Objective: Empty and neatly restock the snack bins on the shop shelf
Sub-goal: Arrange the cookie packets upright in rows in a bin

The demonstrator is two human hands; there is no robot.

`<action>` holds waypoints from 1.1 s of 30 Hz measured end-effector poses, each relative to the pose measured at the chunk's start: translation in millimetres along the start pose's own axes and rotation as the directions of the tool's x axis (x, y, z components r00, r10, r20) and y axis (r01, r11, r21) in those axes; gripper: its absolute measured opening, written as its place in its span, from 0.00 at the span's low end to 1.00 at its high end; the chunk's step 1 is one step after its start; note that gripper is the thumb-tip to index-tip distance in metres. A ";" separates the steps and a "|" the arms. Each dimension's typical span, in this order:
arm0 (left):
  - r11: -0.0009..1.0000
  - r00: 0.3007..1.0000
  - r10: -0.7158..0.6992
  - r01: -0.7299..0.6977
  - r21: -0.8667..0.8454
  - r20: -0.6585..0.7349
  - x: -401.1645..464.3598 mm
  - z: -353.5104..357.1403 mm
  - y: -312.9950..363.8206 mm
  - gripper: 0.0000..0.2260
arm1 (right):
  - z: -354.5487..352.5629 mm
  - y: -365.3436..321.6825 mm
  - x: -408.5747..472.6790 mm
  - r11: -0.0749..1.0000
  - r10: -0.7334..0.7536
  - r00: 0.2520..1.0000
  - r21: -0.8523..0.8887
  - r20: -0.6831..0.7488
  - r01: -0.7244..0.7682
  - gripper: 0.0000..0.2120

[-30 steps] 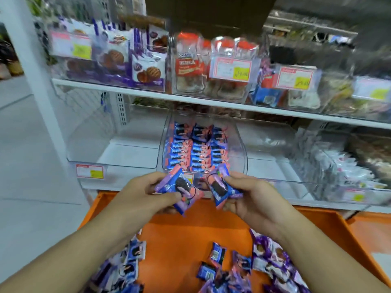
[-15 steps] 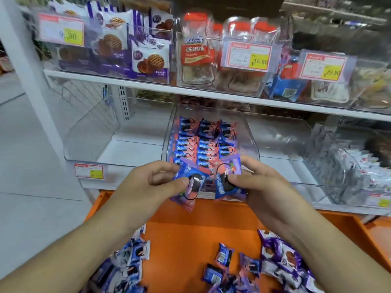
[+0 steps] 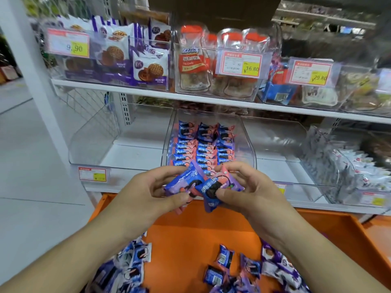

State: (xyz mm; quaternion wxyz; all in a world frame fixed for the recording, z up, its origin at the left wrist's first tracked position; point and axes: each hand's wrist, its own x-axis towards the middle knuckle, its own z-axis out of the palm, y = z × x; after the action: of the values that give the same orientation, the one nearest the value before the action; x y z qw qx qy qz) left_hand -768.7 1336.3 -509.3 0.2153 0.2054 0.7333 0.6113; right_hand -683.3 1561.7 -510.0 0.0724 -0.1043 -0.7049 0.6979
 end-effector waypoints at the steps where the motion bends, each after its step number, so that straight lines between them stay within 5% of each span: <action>1: 1.000 1.000 -0.002 0.002 0.015 -0.006 -0.4 -0.4 0.0 0.22 | 0.4 0.1 -0.5 0.999 -0.013 1.000 -0.037 -0.006 0.013 0.17; 4: 1.000 0.999 -0.003 0.004 0.008 -0.035 -0.1 -1.4 -0.6 0.21 | 1.2 -1.3 -0.6 0.990 -0.047 0.999 -0.135 -0.013 0.045 0.18; 9: 0.965 0.993 -0.068 0.040 -0.261 -0.098 5.6 -1.7 -2.9 0.22 | -7.2 -6.4 4.0 0.993 -0.060 0.995 -0.103 -0.084 0.051 0.16; 16: 1.000 0.991 0.017 -0.020 -0.021 -0.133 16.5 -1.1 -11.8 0.16 | -15.3 -10.2 7.5 0.990 -0.056 0.996 -0.131 -0.070 0.047 0.14; 21: 0.989 0.985 0.110 -0.095 0.110 -0.135 38.3 11.1 0.9 0.22 | -35.6 -13.6 25.8 0.934 -0.141 0.984 -0.346 -0.111 0.094 0.14; 27: 0.927 0.962 0.223 -0.159 0.340 -0.158 128.8 41.6 -0.4 0.12 | -79.4 -4.8 71.0 0.872 -0.232 0.938 -0.483 -0.257 0.083 0.15; 33: 0.931 0.969 0.190 -0.126 0.343 -0.160 244.8 78.8 -22.8 0.12 | -104.5 20.3 85.8 0.886 -0.209 0.917 -0.463 -0.340 0.030 0.14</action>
State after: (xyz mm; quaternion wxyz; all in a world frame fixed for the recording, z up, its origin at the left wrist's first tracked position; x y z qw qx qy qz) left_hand -926.3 1534.3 -560.1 0.0569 0.2378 0.8235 0.5120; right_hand -739.5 1684.3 -532.4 0.2255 -0.2070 -0.8239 0.4769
